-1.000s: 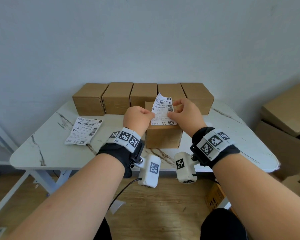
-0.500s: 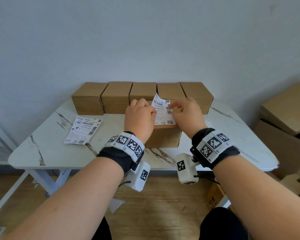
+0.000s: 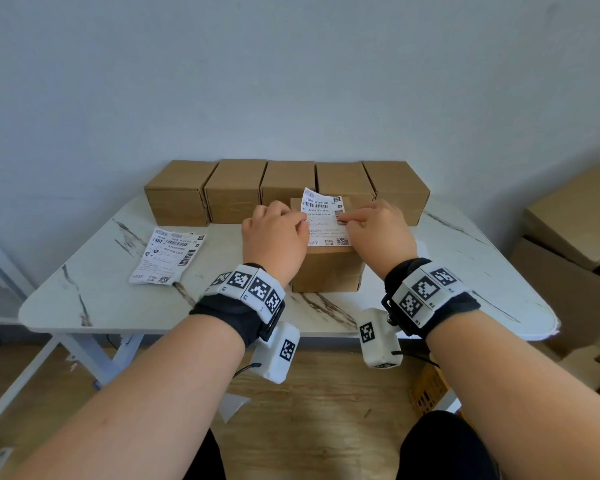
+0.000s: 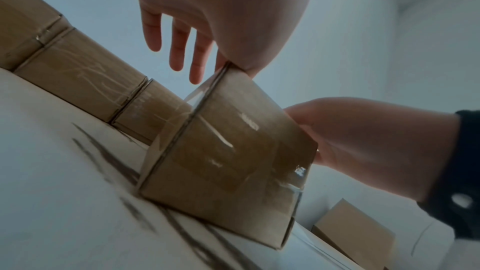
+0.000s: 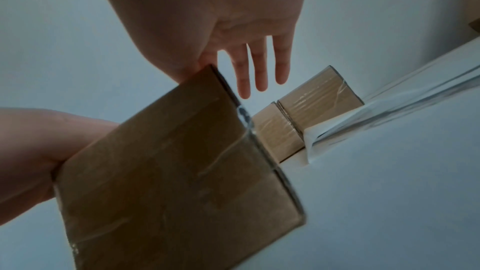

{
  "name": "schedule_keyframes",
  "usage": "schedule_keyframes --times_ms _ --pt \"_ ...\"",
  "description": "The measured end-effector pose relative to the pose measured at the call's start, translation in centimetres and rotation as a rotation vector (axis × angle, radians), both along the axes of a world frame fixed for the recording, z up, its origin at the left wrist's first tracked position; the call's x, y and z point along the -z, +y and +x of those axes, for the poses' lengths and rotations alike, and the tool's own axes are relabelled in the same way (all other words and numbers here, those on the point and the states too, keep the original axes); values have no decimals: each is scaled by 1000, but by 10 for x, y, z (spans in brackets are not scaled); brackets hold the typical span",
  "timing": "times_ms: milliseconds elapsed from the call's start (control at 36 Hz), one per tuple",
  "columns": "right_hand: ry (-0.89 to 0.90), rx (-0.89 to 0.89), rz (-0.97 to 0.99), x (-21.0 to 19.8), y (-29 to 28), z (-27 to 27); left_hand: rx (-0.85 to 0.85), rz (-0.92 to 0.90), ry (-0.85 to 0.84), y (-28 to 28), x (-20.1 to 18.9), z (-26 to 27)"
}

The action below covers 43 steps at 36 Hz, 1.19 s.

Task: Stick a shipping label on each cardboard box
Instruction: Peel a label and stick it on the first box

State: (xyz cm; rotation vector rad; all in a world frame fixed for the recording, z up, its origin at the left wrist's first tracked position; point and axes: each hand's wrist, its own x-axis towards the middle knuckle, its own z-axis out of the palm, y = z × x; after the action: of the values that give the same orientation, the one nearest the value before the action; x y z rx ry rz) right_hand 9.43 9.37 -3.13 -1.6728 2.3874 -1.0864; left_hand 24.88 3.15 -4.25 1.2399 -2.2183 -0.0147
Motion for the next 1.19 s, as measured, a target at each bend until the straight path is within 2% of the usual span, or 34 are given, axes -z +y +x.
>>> schedule_keyframes --times_ms 139,333,500,694,833,1194 --pt "-75 -3 -36 4 3 -1 24 17 -26 0 -2 -1" --pt "-102 -130 -10 11 11 5 70 77 -85 2 -3 0" --pt "-254 -137 -55 18 12 3 118 106 -131 7 -1 5" --pt "-229 -130 -25 20 8 4 152 107 -187 6 -2 9" --pt "-225 -138 3 16 0 1 194 30 -248 -1 -5 5" --pt "-176 -162 189 5 -39 -16 238 205 -193 -27 -23 -5"
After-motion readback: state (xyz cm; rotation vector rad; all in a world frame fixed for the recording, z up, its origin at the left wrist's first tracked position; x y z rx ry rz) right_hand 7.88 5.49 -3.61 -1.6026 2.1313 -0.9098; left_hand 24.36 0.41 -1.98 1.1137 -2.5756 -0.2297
